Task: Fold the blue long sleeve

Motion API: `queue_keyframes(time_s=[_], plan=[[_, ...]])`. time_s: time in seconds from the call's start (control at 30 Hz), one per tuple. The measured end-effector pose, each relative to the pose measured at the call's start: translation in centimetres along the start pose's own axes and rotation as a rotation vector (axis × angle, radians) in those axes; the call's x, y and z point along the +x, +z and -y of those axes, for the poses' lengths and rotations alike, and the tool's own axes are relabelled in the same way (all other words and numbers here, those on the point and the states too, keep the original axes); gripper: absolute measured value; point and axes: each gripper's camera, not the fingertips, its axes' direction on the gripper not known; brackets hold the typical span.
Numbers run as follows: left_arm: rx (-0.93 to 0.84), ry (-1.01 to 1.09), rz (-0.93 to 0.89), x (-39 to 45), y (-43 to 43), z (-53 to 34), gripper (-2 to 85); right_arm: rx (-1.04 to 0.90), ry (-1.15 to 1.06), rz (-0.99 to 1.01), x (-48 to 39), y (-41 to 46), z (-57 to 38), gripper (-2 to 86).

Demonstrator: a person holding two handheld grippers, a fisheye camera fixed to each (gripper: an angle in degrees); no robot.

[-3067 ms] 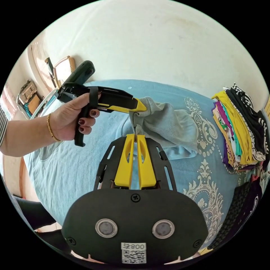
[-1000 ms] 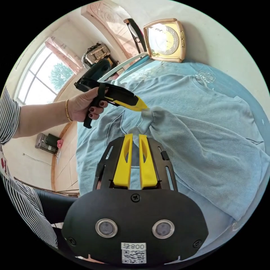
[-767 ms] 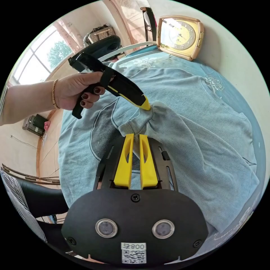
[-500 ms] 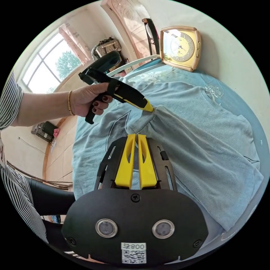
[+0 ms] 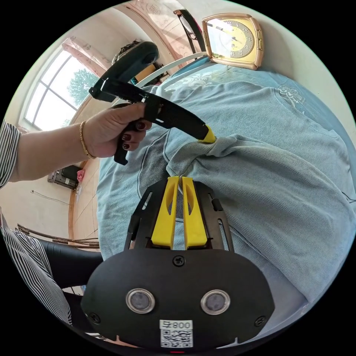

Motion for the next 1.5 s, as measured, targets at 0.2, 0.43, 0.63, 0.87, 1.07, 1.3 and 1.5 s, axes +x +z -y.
queue_keyframes(time_s=[0.2,0.43,0.63,0.87,1.07,1.3,1.5], plan=[[0.060,-0.136,0.021,-1.6,-0.5,-2.3,1.5,0.126,0.115,0.116,2.6,-6.3,-1.7,0.9],[0.161,0.108,0.030,6.6,0.2,0.1,6.3,0.378,0.491,-0.037,11.5,-20.6,-11.3,1.4],[0.181,0.353,-0.089,15.9,5.8,6.8,9.2,0.549,0.842,-0.050,16.5,-27.3,-20.3,5.3],[0.140,0.483,-0.202,21.4,10.6,11.0,9.9,0.684,1.039,0.119,19.0,-29.7,-26.0,5.4],[-0.015,0.635,-0.236,27.8,19.7,18.5,10.5,0.707,1.111,0.180,19.6,-31.8,-28.4,7.5],[-0.194,0.686,-0.180,32.3,28.6,23.3,6.8,0.743,1.135,0.300,21.2,-32.8,-28.6,4.7],[-0.142,0.659,-0.229,33.0,28.5,23.8,2.4,0.871,1.122,0.317,20.4,-34.1,-30.6,1.4]])
